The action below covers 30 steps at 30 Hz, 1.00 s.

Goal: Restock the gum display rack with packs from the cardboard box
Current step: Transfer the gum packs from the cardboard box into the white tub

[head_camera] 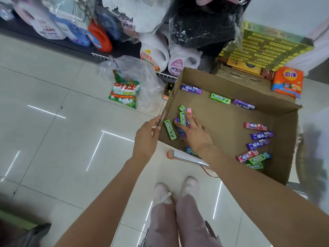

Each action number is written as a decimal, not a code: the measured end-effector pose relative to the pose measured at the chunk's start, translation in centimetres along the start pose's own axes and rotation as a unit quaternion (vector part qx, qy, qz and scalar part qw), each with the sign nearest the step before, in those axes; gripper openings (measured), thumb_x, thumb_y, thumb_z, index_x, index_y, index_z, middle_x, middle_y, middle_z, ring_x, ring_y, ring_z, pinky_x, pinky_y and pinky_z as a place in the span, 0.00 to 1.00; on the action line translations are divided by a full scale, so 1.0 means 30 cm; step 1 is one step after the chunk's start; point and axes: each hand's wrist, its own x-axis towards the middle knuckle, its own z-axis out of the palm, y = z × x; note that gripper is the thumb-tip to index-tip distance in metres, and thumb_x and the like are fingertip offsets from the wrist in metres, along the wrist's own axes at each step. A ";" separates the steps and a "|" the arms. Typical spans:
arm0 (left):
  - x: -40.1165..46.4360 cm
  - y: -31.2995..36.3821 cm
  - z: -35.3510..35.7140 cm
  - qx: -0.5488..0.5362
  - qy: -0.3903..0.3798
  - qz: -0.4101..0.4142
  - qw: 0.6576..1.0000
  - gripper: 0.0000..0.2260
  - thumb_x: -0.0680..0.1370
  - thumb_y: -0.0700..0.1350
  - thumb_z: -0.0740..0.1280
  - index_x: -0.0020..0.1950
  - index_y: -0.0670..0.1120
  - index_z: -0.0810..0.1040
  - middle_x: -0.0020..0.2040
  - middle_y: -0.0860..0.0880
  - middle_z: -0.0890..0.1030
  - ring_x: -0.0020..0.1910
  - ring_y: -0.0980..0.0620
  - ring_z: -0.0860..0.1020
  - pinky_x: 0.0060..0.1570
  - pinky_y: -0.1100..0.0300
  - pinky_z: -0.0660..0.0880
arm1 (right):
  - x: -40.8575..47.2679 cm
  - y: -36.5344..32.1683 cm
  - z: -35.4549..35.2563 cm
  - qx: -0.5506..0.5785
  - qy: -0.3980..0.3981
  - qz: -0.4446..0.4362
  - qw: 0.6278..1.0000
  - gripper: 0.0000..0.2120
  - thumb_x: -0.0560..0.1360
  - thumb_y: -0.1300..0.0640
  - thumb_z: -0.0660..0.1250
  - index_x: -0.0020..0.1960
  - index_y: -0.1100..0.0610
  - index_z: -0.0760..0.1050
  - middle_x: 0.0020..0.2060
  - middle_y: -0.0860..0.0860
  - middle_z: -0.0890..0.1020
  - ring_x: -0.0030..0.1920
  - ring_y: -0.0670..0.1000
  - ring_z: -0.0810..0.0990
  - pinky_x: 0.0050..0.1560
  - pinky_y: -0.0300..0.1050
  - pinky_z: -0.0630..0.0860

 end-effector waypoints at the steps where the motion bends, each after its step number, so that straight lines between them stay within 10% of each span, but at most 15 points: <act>1: -0.002 0.004 0.002 0.002 0.002 -0.001 1.000 0.16 0.80 0.40 0.59 0.68 0.48 0.72 0.57 0.45 0.79 0.52 0.47 0.78 0.54 0.48 0.77 | -0.002 0.005 -0.003 0.001 -0.005 0.001 1.000 0.32 0.80 0.53 0.60 0.75 0.37 0.45 0.76 0.49 0.37 0.76 0.54 0.42 0.71 0.54 0.58; 15: -0.013 0.101 0.089 0.114 0.026 0.138 0.983 0.16 0.77 0.36 0.62 0.64 0.44 0.74 0.59 0.45 0.74 0.57 0.48 0.71 0.57 0.61 0.68 | -0.053 0.130 0.005 0.023 -0.009 0.042 0.999 0.26 0.81 0.49 0.56 0.72 0.31 0.48 0.75 0.49 0.33 0.76 0.55 0.41 0.70 0.56 0.60; 20: 0.037 0.158 0.235 0.171 -0.149 0.040 0.973 0.16 0.79 0.38 0.61 0.67 0.43 0.71 0.63 0.41 0.71 0.61 0.43 0.71 0.61 0.56 0.66 | -0.078 0.218 -0.008 0.102 0.016 0.050 0.993 0.28 0.80 0.51 0.58 0.74 0.36 0.50 0.76 0.50 0.42 0.76 0.56 0.52 0.70 0.54 0.63; 24: 0.096 0.165 0.328 0.151 -0.134 -0.064 0.977 0.16 0.78 0.40 0.64 0.65 0.40 0.72 0.61 0.39 0.72 0.62 0.41 0.70 0.62 0.53 0.65 | -0.065 0.269 -0.008 0.293 0.143 0.130 0.936 0.29 0.77 0.58 0.63 0.75 0.48 0.57 0.71 0.57 0.61 0.67 0.58 0.68 0.65 0.50 0.68; 30: 0.146 0.173 0.402 0.049 -0.084 -0.144 0.985 0.13 0.76 0.39 0.67 0.60 0.39 0.76 0.58 0.41 0.79 0.58 0.45 0.76 0.58 0.52 0.73 | -0.012 0.303 -0.032 0.369 0.120 0.180 0.904 0.22 0.75 0.57 0.68 0.67 0.58 0.69 0.60 0.57 0.77 0.60 0.56 0.74 0.57 0.44 0.70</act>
